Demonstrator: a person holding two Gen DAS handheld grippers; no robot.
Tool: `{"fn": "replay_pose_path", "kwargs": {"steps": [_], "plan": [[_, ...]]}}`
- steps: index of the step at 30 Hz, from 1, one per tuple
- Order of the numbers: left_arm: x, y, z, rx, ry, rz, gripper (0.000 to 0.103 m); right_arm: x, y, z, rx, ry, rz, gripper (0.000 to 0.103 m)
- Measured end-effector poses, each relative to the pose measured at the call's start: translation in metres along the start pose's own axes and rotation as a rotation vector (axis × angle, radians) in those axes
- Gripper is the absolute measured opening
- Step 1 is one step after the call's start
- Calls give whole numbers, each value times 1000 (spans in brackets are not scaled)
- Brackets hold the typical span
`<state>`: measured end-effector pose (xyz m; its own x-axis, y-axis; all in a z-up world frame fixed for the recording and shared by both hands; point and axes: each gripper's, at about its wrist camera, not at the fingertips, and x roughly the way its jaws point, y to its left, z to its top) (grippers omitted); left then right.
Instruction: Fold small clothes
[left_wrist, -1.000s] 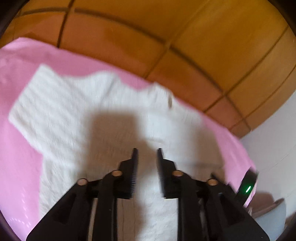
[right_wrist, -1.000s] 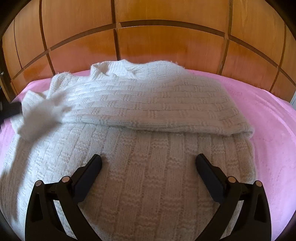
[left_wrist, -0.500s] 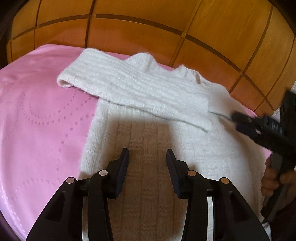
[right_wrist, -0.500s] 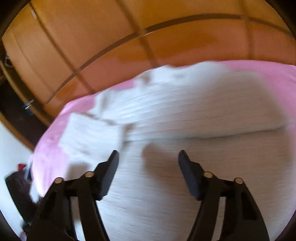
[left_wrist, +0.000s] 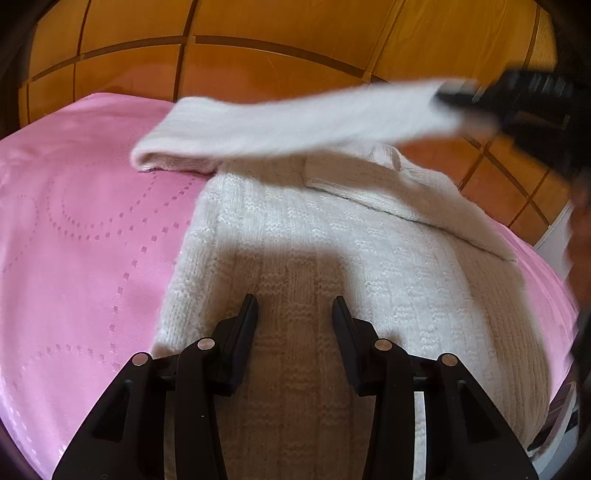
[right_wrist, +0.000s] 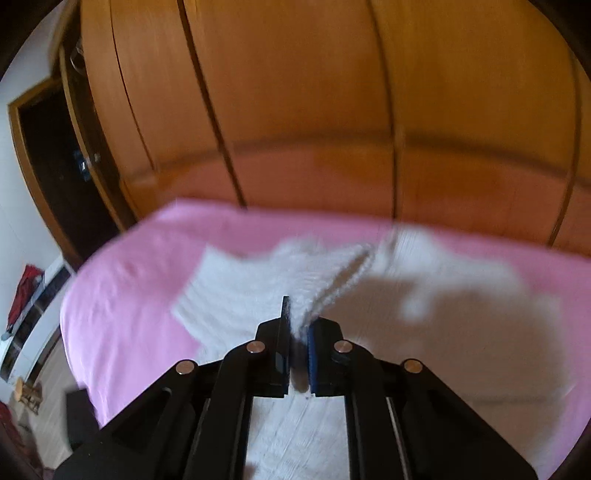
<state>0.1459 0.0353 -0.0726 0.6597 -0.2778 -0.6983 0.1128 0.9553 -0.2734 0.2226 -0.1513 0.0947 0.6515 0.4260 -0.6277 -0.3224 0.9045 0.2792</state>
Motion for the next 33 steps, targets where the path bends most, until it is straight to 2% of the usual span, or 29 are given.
{"fn": "replay_pose_path", "kwargs": {"steps": [2, 4, 6, 11, 14, 18, 21, 22, 23, 27, 30, 33], "plan": [[1, 0, 1, -4, 4, -4, 41, -17, -9, 16, 7, -58, -17, 6], [2, 1, 2, -7, 9, -7, 41, -29, -28, 27, 17, -104, -70, 6], [2, 1, 2, -8, 15, -7, 41, -32, -45, 28, 32, -110, -125, 6], [2, 1, 8, -2, 40, -4, 41, -20, -119, 8, 167, -49, -262, 6], [0, 3, 17, -49, 69, -28, 41, -8, -158, -15, 250, 8, -319, 6], [1, 12, 40, -152, 82, -133, 41, 4, -189, -44, 346, 65, -324, 6], [10, 8, 60, -164, 63, -153, 41, 9, -198, -53, 376, 85, -315, 6], [15, 5, 67, -164, 58, -166, 43, 7, -200, -54, 381, 88, -312, 6], [23, 2, 77, -169, 55, -187, 52, 7, -201, -55, 385, 91, -305, 6], [50, 0, 114, -211, 17, -190, 64, -2, -199, -54, 392, 81, -278, 6], [66, 23, 134, -342, -16, -141, 64, -14, -197, -49, 397, 65, -235, 6], [62, 53, 132, -479, -27, -101, 38, -28, -196, -50, 387, 47, -229, 6]]}}
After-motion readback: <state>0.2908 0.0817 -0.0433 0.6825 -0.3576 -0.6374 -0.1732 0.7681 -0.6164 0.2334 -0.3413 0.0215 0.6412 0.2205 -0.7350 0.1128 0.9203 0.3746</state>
